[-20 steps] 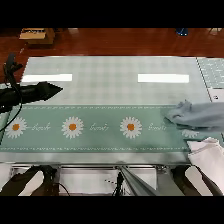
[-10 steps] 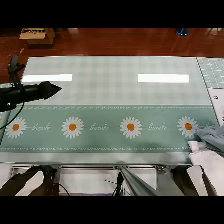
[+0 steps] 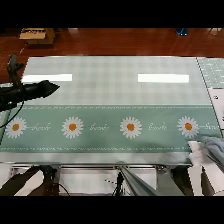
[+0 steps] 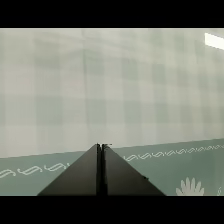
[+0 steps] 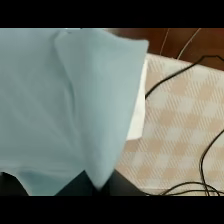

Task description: Fold the shirts.

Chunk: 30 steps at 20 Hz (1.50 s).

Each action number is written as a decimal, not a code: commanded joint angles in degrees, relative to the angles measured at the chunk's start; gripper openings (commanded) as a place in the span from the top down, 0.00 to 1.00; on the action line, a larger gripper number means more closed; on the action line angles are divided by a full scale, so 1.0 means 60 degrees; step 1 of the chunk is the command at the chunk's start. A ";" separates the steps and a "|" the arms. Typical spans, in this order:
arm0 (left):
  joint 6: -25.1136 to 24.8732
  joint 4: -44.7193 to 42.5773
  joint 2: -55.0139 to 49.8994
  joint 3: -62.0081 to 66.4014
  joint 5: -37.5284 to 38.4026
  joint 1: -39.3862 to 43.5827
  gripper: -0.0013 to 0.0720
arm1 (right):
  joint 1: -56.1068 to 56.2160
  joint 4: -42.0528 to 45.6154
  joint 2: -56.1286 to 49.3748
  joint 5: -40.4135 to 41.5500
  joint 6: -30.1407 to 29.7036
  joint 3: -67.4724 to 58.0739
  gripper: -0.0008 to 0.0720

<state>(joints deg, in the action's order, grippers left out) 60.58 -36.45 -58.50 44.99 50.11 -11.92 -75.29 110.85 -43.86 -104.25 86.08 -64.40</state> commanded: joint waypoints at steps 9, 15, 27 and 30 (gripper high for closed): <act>-0.0459 -0.0004 -0.0007 0.0000 -0.0102 -0.0648 0.96 | -0.0026 -0.0903 0.0055 0.1803 -0.0601 0.0237 0.33; -0.0772 0.0066 0.0011 0.1071 0.0790 -0.0299 0.17 | 0.3810 -0.7919 0.0055 0.5253 -0.1468 0.0229 0.33; 0.5610 -0.8080 -0.0401 0.4120 0.3257 0.4914 0.02 | 1.3118 -0.4513 -0.1555 0.6856 0.0739 0.0229 0.15; 0.6284 -0.9103 -0.0903 0.4120 0.3738 0.5639 0.02 | 1.3169 -0.4889 -0.2033 0.5938 0.1067 0.0229 0.15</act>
<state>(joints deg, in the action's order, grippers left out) 91.94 -82.96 -61.78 69.32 69.12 16.99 1.04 82.70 -53.52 -65.17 89.71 -62.96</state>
